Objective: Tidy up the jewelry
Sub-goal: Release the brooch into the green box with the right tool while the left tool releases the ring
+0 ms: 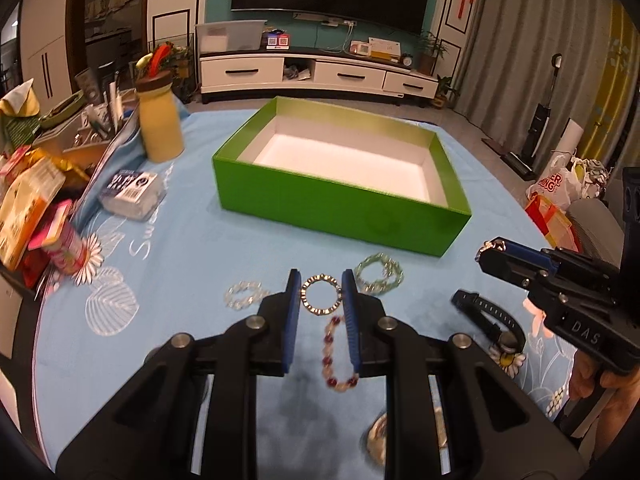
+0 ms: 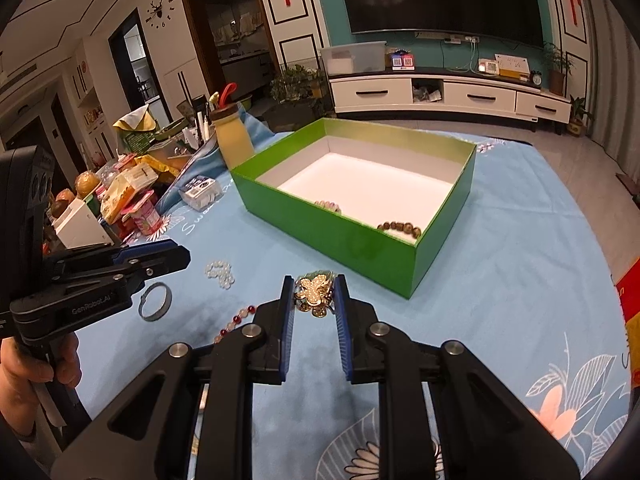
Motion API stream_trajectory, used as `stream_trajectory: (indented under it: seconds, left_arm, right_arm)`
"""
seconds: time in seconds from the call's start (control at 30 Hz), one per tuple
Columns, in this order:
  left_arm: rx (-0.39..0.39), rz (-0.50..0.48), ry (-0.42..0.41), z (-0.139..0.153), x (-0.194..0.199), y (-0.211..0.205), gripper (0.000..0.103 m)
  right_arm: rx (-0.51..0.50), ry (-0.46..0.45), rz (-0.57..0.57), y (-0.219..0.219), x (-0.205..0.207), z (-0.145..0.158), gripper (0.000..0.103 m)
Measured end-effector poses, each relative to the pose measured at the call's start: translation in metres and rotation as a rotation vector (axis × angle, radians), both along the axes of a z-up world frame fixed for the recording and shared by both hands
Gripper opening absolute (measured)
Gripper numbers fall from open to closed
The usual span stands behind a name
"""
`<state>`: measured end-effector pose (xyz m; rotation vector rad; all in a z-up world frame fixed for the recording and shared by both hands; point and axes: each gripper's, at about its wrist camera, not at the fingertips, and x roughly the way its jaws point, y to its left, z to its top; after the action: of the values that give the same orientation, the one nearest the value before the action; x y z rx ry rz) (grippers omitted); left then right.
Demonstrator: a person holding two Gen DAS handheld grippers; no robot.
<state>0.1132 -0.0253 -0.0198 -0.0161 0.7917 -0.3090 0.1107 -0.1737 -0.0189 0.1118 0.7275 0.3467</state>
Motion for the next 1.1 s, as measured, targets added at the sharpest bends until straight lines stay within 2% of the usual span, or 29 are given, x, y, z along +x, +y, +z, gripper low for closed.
stream_trajectory:
  seconds: [0.6, 1.1]
  left_arm:
    - [0.018, -0.031, -0.023, 0.020, 0.060, -0.029, 0.020]
    - [-0.014, -0.013, 0.048, 0.008, 0.132, -0.044, 0.020]
  right_arm:
    - [0.004, -0.063, -0.059, -0.016, 0.035, 0.020, 0.020]
    - [0.029, -0.020, -0.099, -0.025, 0.086, 0.008, 0.020]
